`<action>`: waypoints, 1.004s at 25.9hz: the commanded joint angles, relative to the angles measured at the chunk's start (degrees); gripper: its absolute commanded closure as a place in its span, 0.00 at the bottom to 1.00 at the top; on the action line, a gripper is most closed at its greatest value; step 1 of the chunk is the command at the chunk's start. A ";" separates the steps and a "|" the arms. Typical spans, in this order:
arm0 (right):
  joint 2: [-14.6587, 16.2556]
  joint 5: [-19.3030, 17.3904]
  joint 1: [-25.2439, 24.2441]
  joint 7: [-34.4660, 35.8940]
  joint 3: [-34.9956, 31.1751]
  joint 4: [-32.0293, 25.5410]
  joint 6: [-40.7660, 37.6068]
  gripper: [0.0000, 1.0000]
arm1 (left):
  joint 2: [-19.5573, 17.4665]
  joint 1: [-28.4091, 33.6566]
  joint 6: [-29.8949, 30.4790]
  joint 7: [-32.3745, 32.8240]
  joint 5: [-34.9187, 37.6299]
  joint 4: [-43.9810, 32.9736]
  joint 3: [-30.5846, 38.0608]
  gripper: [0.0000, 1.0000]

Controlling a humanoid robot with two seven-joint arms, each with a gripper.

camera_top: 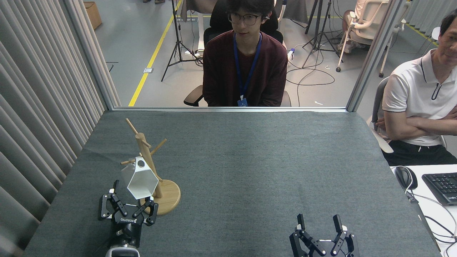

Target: Hang cup on storage rack

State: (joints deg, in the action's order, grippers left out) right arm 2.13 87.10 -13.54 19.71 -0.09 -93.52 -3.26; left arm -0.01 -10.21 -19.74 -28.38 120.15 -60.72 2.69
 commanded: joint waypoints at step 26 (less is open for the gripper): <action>2.36 0.18 -1.58 -0.20 -0.61 0.35 -0.51 0.02 | -1.05 27.79 31.43 15.81 -43.68 -37.63 2.24 0.01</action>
State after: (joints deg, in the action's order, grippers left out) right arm 4.05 87.21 -15.16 19.58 -0.57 -93.37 -3.72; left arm -1.07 15.75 9.62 -13.03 77.32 -96.69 4.89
